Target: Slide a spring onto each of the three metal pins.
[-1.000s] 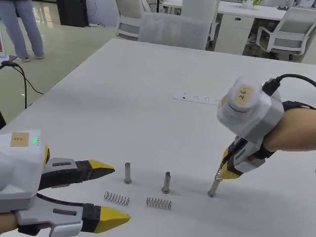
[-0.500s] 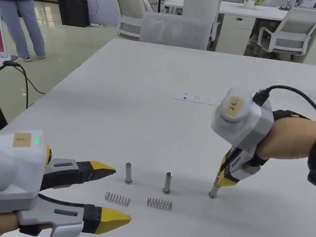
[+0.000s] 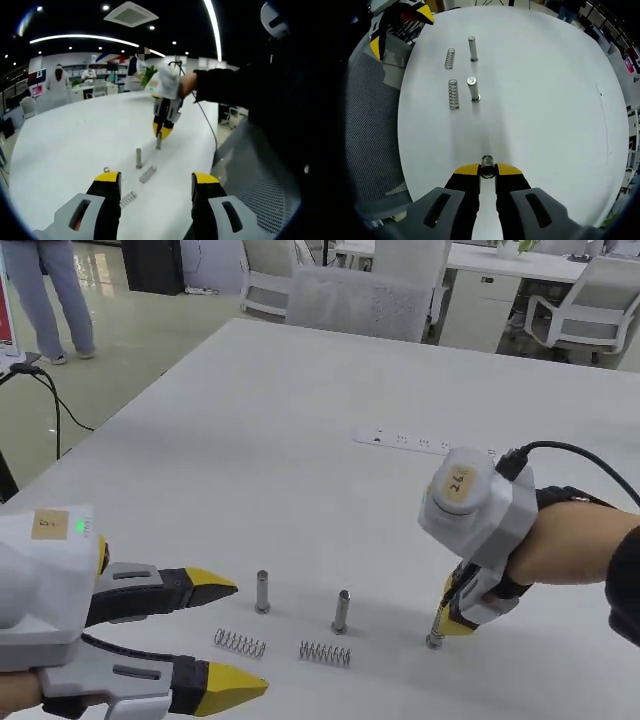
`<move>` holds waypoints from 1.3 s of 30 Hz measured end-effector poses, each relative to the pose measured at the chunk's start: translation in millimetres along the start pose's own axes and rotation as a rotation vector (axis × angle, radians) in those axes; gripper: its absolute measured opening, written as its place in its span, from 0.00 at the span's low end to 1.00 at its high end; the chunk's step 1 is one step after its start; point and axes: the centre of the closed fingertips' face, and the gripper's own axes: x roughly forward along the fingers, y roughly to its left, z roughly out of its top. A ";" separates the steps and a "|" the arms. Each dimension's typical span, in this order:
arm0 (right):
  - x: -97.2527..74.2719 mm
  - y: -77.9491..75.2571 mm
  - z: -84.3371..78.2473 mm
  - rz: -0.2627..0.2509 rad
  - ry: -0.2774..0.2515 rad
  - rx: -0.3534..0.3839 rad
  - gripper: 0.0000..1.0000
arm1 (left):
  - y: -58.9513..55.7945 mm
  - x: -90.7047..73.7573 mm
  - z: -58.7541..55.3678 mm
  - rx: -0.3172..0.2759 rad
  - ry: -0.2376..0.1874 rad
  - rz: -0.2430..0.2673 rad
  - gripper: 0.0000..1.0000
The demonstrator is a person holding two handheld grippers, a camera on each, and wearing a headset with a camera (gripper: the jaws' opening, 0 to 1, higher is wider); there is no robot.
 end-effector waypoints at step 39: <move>6.2 0.8 0.7 -0.017 -0.033 0.026 0.19 | -0.6 -0.3 -1.9 0.006 0.006 -0.001 0.51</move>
